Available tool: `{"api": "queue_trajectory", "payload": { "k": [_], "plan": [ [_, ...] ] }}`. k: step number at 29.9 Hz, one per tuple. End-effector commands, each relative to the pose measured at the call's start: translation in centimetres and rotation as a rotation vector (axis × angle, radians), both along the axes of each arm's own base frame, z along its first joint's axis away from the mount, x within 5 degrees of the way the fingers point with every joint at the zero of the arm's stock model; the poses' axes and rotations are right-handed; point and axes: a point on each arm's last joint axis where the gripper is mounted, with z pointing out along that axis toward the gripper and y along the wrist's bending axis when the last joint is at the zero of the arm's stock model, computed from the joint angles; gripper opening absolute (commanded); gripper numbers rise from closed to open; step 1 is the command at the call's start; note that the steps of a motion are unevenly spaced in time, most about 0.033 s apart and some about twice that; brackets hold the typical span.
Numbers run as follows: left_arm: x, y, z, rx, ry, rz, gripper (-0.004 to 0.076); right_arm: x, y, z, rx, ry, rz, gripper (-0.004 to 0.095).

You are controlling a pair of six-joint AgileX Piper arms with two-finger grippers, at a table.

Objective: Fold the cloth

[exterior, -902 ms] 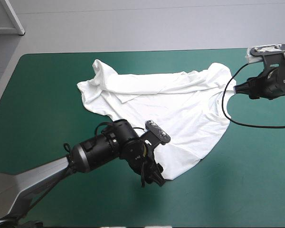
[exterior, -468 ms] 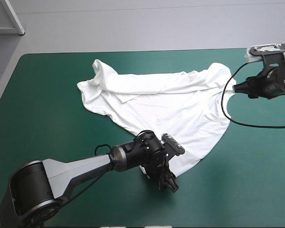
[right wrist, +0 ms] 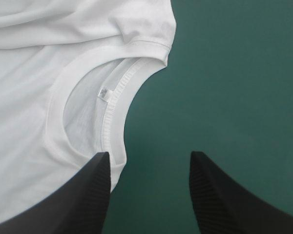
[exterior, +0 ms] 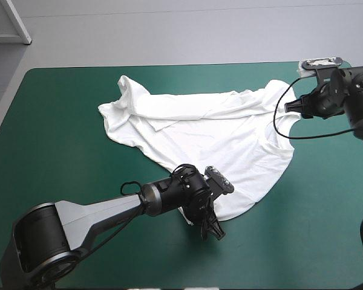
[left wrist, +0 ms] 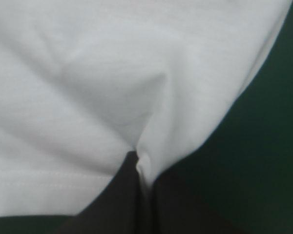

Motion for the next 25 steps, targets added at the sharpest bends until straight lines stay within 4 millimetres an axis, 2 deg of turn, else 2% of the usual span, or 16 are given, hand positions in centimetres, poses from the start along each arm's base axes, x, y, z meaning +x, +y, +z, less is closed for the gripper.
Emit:
{"api": "queue_trajectory", "payload": {
  "k": [1,6,12,19,25],
  "plan": [
    [-1.0,-0.7,0.9,-0.080,0.064,0.035,-0.0008,2.4,-1.6,0.2,0.009,-0.072,-0.036,0.0471],
    [-1.2,-0.7,0.9,-0.072,0.089,0.042,-0.0008,6.7,-3.6,-3.0,0.104,-0.023,-0.057,0.0471],
    [-1.2,-0.7,0.9,-0.077,0.095,0.045,-0.0008,11.1,-4.5,-6.1,0.146,-0.004,-0.062,0.0471],
    [-1.3,-0.6,0.9,-0.062,0.104,0.045,-0.0008,14.2,-4.3,-8.3,0.214,-0.007,-0.058,0.0471],
    [-1.3,-0.5,0.8,-0.058,0.106,0.045,-0.0008,15.0,-4.4,-10.3,0.225,0.030,-0.067,0.0471]
  ]
}}
